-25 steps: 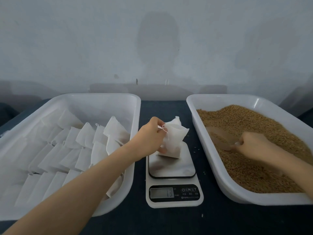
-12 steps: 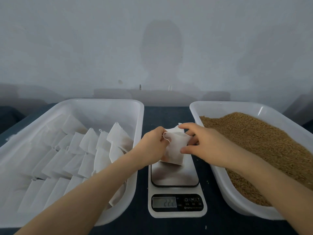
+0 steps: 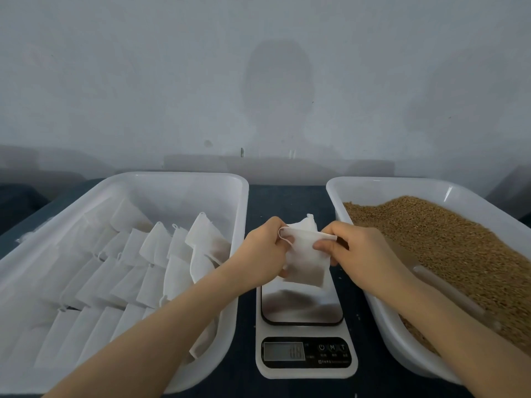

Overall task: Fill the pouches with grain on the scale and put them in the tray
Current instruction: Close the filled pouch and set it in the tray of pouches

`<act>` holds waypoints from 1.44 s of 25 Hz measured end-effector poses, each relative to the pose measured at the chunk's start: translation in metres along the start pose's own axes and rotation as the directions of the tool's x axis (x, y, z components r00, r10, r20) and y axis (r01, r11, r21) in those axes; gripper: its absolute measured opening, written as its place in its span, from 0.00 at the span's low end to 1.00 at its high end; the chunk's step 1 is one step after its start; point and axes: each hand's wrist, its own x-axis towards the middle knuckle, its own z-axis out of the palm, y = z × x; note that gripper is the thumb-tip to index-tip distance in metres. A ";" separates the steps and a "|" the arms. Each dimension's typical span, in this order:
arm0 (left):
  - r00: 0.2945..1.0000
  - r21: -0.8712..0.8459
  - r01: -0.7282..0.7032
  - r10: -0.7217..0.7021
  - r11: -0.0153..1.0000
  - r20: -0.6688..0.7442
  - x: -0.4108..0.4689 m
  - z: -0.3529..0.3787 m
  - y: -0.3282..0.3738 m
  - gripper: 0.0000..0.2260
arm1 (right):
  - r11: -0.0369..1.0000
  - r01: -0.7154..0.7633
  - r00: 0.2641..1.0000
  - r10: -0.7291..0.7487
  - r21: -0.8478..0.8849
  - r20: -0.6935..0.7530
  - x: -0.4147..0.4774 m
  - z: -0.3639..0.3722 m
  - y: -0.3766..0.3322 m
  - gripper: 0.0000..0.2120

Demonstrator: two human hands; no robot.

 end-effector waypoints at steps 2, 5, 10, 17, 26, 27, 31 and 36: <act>1.000 0.027 -0.008 0.008 1.000 0.012 -0.002 -0.001 0.001 0.06 | 0.999 0.007 0.999 -0.005 -0.044 0.042 -0.002 -0.001 0.002 0.06; 0.998 0.065 -0.019 0.015 0.998 0.058 -0.004 -0.001 0.002 0.07 | 0.996 -0.004 0.991 0.015 -0.088 0.130 -0.002 -0.003 0.004 0.04; 0.999 -0.029 -0.031 0.032 0.999 0.033 -0.007 -0.003 0.006 0.06 | 0.998 -0.023 0.990 0.030 -0.054 0.140 -0.002 -0.002 0.004 0.05; 1.000 -0.046 -0.019 0.019 0.999 -0.006 -0.008 -0.003 0.009 0.15 | 0.999 -0.035 0.995 0.037 -0.025 0.097 -0.001 0.001 0.008 0.05; 1.000 -0.057 -0.021 0.020 0.998 -0.015 -0.007 -0.003 0.009 0.16 | 0.999 -0.031 0.995 0.032 -0.014 0.096 0.000 0.001 0.010 0.05; 1.000 -0.064 -0.023 0.022 0.998 -0.013 -0.007 -0.003 0.008 0.16 | 1.000 -0.029 0.995 0.030 -0.012 0.098 0.000 0.001 0.010 0.05; 1.000 -0.082 -0.022 0.022 0.996 -0.003 -0.006 -0.002 0.007 0.17 | 1.000 -0.021 0.995 0.023 -0.014 0.097 0.000 0.002 0.011 0.06; 1.000 -0.070 -0.028 0.028 0.997 -0.005 -0.006 -0.003 0.006 0.16 | 1.000 -0.015 0.995 0.016 -0.019 0.096 0.000 0.002 0.011 0.06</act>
